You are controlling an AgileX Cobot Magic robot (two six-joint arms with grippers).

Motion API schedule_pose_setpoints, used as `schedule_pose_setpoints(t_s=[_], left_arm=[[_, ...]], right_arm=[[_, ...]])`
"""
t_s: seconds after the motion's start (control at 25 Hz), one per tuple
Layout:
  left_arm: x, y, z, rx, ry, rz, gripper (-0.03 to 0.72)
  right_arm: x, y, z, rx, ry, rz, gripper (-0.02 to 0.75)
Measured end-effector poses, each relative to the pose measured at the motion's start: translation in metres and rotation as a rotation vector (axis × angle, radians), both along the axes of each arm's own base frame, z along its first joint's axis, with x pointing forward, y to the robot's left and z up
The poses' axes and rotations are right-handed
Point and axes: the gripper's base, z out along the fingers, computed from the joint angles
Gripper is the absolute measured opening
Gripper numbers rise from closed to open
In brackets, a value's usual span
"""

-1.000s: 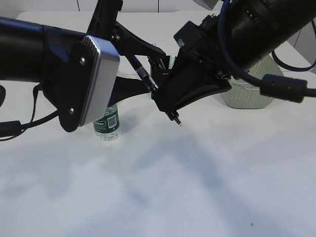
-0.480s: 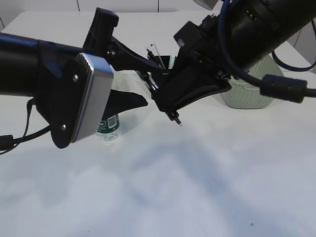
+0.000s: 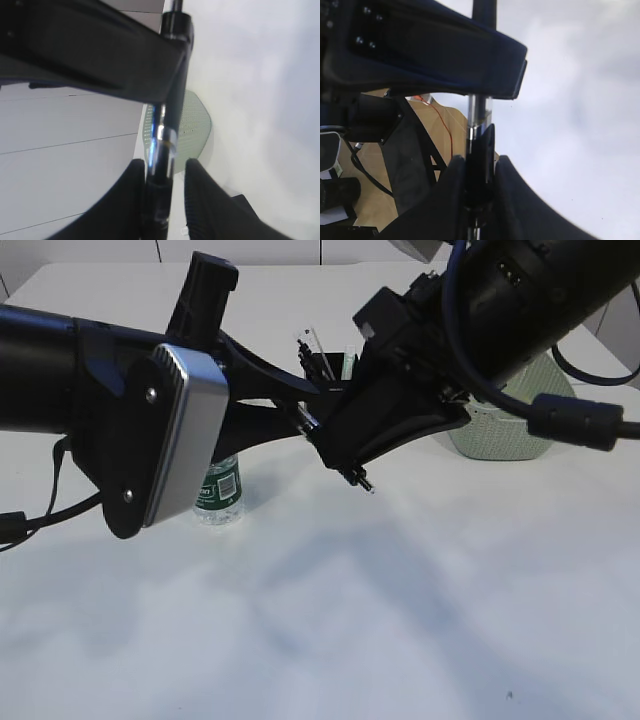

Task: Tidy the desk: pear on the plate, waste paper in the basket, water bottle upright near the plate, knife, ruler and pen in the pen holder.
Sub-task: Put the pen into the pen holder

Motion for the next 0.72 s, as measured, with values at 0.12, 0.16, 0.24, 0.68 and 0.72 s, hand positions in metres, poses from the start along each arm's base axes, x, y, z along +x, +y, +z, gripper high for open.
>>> schedule_pose_setpoints(t_s=[0.12, 0.16, 0.24, 0.68, 0.72], left_arm=[[0.0, 0.0, 0.0, 0.0, 0.0, 0.0, 0.146], [0.0, 0.0, 0.0, 0.0, 0.0, 0.0, 0.137], [0.0, 0.0, 0.0, 0.0, 0.0, 0.0, 0.106], [0.0, 0.0, -0.0001, 0.001, -0.001, -0.001, 0.069], [0.0, 0.0, -0.0001, 0.001, -0.001, -0.001, 0.069]], right_arm=[[0.0, 0.0, 0.0, -0.001, 0.0, 0.0, 0.106], [0.0, 0.0, 0.0, -0.001, 0.0, 0.0, 0.106], [-0.0001, -0.0001, -0.0001, -0.001, 0.001, 0.001, 0.105], [-0.0001, -0.0002, -0.0002, -0.002, 0.0, 0.001, 0.146], [-0.0001, -0.0002, -0.0002, -0.002, 0.0, 0.001, 0.168]])
